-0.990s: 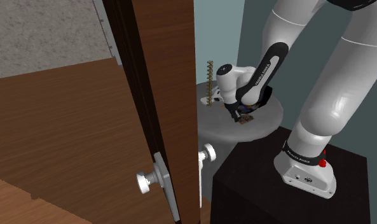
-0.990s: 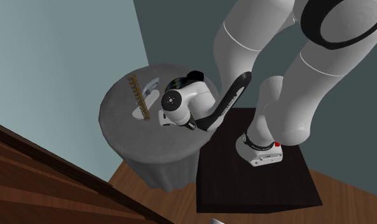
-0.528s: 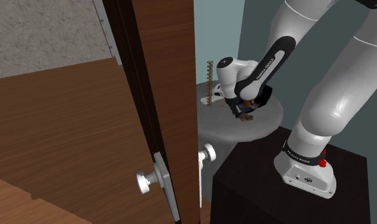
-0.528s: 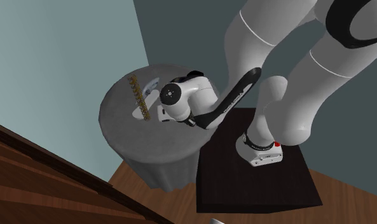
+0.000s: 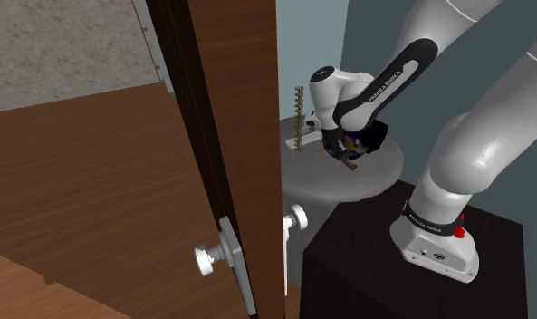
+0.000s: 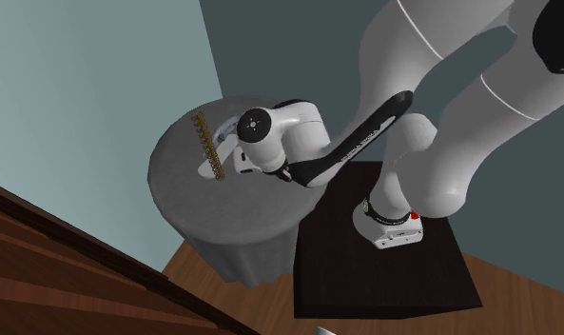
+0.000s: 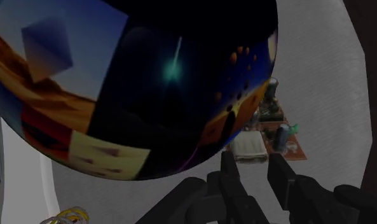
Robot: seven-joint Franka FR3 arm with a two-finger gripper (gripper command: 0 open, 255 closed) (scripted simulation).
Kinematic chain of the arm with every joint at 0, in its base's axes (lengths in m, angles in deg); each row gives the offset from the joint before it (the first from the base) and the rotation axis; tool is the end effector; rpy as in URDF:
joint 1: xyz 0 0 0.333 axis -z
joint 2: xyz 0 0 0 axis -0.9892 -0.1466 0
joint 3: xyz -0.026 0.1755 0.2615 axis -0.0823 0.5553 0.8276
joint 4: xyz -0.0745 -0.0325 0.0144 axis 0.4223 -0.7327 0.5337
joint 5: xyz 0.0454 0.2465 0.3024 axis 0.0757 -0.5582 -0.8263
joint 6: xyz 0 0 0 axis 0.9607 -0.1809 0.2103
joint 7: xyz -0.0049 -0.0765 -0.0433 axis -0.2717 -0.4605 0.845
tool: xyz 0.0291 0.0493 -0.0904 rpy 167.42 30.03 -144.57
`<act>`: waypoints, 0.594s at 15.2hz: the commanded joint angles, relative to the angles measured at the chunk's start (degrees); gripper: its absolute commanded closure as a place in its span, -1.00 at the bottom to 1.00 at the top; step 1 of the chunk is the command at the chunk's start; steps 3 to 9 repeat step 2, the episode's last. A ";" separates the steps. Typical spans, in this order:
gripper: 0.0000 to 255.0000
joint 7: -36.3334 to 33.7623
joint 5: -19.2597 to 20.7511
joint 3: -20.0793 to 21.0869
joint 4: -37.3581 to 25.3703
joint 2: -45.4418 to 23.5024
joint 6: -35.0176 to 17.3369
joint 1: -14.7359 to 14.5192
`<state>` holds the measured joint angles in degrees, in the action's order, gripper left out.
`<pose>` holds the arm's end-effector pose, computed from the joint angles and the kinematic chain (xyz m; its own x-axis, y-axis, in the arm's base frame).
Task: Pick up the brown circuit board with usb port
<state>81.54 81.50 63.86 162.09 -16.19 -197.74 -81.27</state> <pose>0.3435 -0.0527 0.2794 0.5611 0.7612 -0.3253 0.8206 -0.5632 0.0975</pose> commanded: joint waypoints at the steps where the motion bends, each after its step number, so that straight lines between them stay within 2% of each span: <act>1: 1.00 0.66 -0.70 0.05 -0.43 0.97 1.33 -0.27; 9: 1.00 0.67 -0.70 0.05 -0.43 0.98 1.33 -0.27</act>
